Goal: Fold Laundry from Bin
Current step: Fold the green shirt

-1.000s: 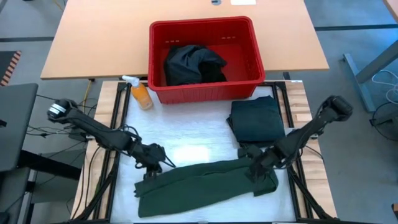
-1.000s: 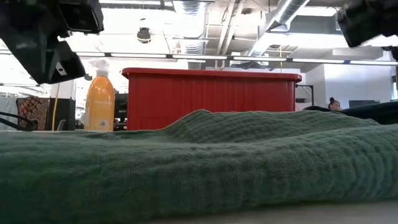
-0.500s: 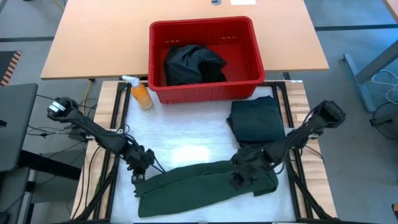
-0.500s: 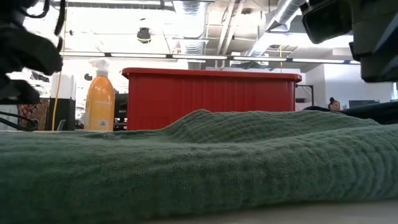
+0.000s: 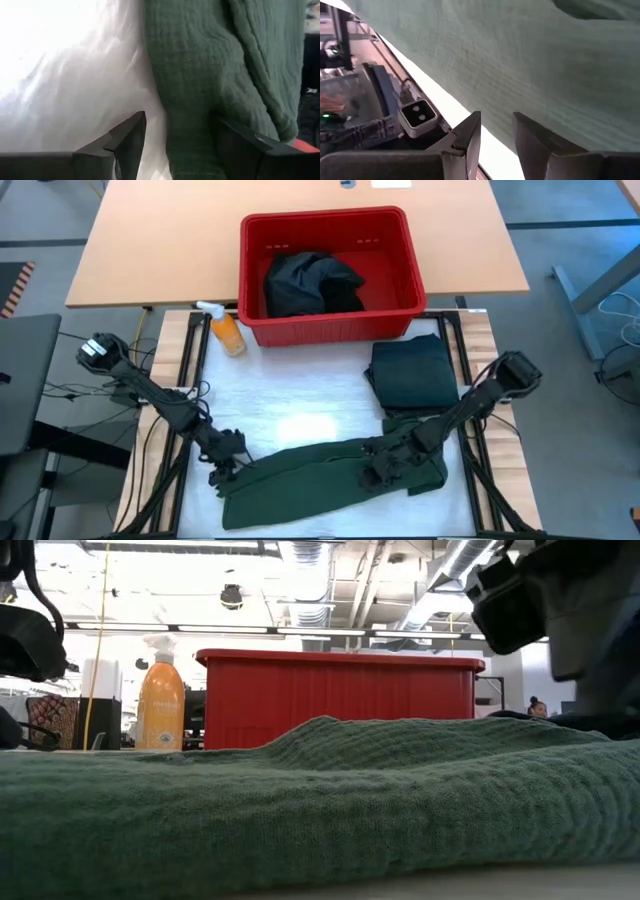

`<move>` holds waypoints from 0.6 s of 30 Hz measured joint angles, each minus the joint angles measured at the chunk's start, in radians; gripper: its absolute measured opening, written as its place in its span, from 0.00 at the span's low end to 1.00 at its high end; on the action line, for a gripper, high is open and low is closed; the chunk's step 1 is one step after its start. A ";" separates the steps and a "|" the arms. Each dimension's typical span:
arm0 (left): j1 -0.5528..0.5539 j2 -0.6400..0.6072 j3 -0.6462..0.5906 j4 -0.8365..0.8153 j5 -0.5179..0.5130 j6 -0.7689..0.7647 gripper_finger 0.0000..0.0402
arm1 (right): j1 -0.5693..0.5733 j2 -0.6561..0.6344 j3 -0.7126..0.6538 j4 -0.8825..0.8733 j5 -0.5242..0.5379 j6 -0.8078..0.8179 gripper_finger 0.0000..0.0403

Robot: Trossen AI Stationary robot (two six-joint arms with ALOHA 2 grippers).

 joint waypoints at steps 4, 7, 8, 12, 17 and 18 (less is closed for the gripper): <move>-0.010 0.000 -0.022 0.010 -0.010 -0.013 0.49 | 0.000 0.015 0.000 0.042 0.020 0.000 0.35; -0.010 0.001 -0.022 0.062 -0.015 -0.004 0.41 | -0.005 0.013 0.000 0.058 0.051 -0.001 0.35; -0.010 0.002 -0.023 0.079 -0.017 0.006 0.37 | -0.007 0.013 0.000 0.058 0.054 -0.004 0.35; -0.011 0.005 -0.018 0.103 -0.013 0.040 0.15 | -0.016 0.011 0.000 0.058 0.060 -0.013 0.35; -0.008 -0.016 -0.014 0.090 -0.009 0.058 0.02 | -0.027 0.011 0.000 0.059 0.059 -0.041 0.35; -0.006 -0.028 -0.014 0.086 -0.009 0.058 0.01 | -0.029 0.011 0.000 0.058 0.059 -0.045 0.35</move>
